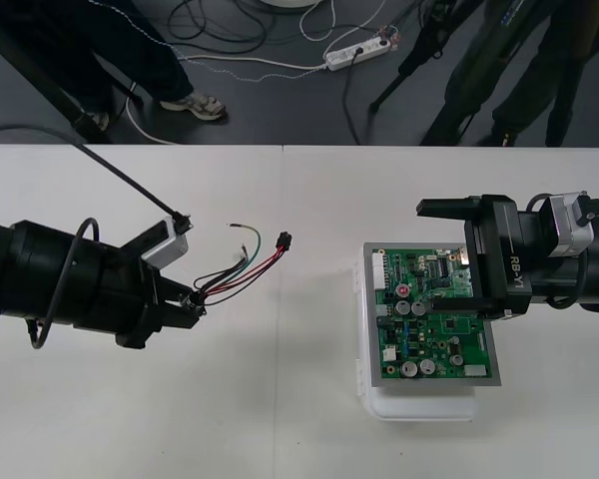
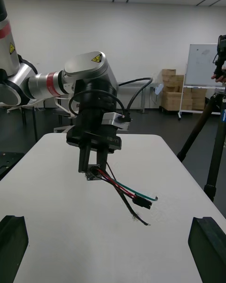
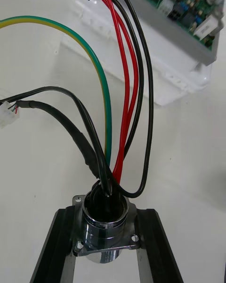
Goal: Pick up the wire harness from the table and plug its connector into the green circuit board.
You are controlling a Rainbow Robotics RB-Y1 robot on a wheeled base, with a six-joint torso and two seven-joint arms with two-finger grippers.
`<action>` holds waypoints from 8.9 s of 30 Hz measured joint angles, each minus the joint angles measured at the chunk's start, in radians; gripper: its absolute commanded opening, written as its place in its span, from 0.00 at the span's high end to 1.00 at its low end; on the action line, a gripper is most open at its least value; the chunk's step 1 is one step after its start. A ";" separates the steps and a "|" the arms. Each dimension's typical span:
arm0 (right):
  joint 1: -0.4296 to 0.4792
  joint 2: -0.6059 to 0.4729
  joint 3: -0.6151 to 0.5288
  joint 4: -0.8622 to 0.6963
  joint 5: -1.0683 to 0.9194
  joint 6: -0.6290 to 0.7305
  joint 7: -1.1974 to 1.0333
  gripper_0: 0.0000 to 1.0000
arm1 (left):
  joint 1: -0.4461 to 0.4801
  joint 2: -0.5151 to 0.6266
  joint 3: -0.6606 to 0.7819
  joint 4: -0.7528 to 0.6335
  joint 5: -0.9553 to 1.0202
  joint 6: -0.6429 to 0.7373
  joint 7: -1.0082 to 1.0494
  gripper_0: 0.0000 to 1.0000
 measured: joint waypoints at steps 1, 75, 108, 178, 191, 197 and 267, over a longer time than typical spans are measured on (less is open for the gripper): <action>0.000 0.000 0.000 0.000 0.000 0.000 0.000 0.00 | -0.007 -0.002 0.000 0.000 0.014 0.000 0.000 1.00; 0.021 -0.107 -0.007 0.000 -0.121 0.000 0.000 0.00 | -0.221 -0.070 -0.370 0.070 0.865 -0.005 0.103 1.00; 0.083 -0.198 -0.054 0.000 -0.294 0.000 -0.001 0.00 | -0.221 -0.082 -0.382 0.070 0.858 -0.005 0.144 1.00; -0.015 -0.127 0.262 -0.166 -0.603 0.000 -0.267 0.00 | -0.221 -0.085 -0.382 0.070 0.858 -0.005 0.144 1.00; -0.017 -0.124 0.300 -0.166 -0.625 0.000 -0.286 0.00 | -0.221 -0.087 -0.382 0.070 0.858 -0.005 0.144 1.00; -0.017 -0.125 0.300 -0.166 -0.639 0.000 -0.286 0.00 | -0.221 -0.088 -0.382 0.070 0.858 -0.005 0.144 1.00; -0.017 -0.148 0.301 -0.177 -0.656 0.000 -0.284 1.00 | -0.221 -0.090 -0.382 0.070 0.858 -0.005 0.144 0.00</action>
